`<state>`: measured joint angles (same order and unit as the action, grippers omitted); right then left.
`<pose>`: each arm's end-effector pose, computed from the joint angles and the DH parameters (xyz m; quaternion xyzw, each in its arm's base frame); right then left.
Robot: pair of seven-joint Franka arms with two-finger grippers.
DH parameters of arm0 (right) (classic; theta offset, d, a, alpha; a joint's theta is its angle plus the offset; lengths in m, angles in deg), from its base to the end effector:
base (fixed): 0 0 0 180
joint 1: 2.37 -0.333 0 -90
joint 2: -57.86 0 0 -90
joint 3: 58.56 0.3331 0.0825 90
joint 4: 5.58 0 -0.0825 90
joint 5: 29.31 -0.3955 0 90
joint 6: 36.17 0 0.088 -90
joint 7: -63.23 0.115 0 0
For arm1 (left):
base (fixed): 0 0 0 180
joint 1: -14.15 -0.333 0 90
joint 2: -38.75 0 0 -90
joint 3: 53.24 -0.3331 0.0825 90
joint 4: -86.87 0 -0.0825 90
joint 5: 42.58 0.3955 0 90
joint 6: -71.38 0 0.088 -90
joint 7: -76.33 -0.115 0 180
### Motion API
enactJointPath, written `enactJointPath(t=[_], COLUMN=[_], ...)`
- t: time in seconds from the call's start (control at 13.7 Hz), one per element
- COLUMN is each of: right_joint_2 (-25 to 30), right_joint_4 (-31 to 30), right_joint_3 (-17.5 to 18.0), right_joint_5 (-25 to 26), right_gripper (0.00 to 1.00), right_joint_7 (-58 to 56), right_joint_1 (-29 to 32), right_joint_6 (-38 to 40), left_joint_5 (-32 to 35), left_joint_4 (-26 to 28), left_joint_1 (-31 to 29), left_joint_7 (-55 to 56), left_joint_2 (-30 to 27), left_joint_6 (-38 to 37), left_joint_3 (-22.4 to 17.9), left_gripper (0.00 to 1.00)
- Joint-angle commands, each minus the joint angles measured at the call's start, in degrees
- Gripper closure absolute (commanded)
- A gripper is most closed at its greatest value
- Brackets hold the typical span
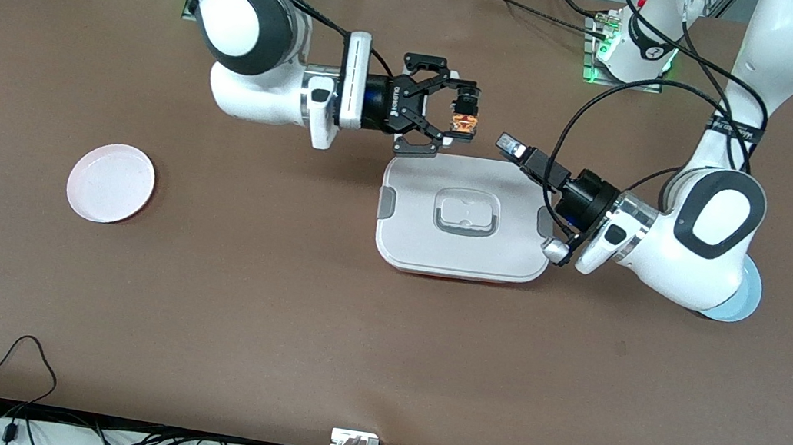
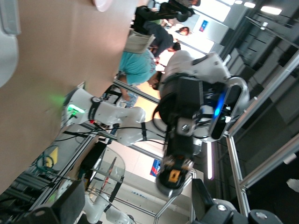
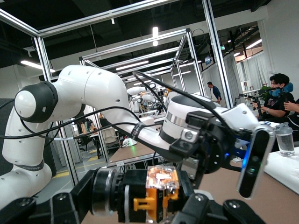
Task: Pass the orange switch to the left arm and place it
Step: 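Grasp the orange switch with the left gripper beside the right gripper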
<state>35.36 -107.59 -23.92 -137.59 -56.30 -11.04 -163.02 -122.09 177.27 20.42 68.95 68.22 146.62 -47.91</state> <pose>0.5114 0.4686 0.4348 -0.5305 -0.4251 -0.4483 0.5804 0.6198 -0.2496 0.4152 0.7002 -0.0349 -0.3130 0.6408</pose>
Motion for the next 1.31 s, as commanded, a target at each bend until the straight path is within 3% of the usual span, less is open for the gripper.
enactJointPath(t=[0.0,0.66,0.8,0.95,1.17,1.24], right_joint_2=[-1.22,-1.49,-3.94,-5.18,-5.27,-5.18], right_joint_4=[1.47,1.38,1.38,1.29,1.29,1.29], right_joint_3=[0.07,-0.02,-0.02,-0.11,-0.11,-0.19], right_joint_5=[-2.2,-1.93,-2.11,-2.37,-2.63,-4.81], right_gripper=[1.0,1.0,1.0,1.0,1.0,1.0], right_joint_7=[-1.94,-2.55,-6.14,-7.39,-7.21,-7.21], right_joint_1=[-0.73,-0.47,-0.03,0.06,0.06,0.06], right_joint_6=[-0.59,-0.15,-0.06,0.03,-0.67,-0.68], left_joint_5=[-2.66,-3.01,-5.64,-6.09,-6.0,-5.92], left_joint_4=[-0.14,5.14,6.1,7.33,7.51,7.42], left_joint_1=[-0.38,-0.12,-0.12,-0.2,0.06,0.06], left_joint_7=[-3.35,-1.5,-1.59,-2.47,-6.94,-7.3], left_joint_2=[1.64,-2.49,-2.93,-3.81,-3.72,-3.55], left_joint_6=[0.09,-1.14,0.6,2.28,4.39,4.57], left_joint_3=[2.05,2.49,2.58,3.98,4.52,4.43], left_gripper=[0.0,0.0,0.01,0.13,0.4,0.41])
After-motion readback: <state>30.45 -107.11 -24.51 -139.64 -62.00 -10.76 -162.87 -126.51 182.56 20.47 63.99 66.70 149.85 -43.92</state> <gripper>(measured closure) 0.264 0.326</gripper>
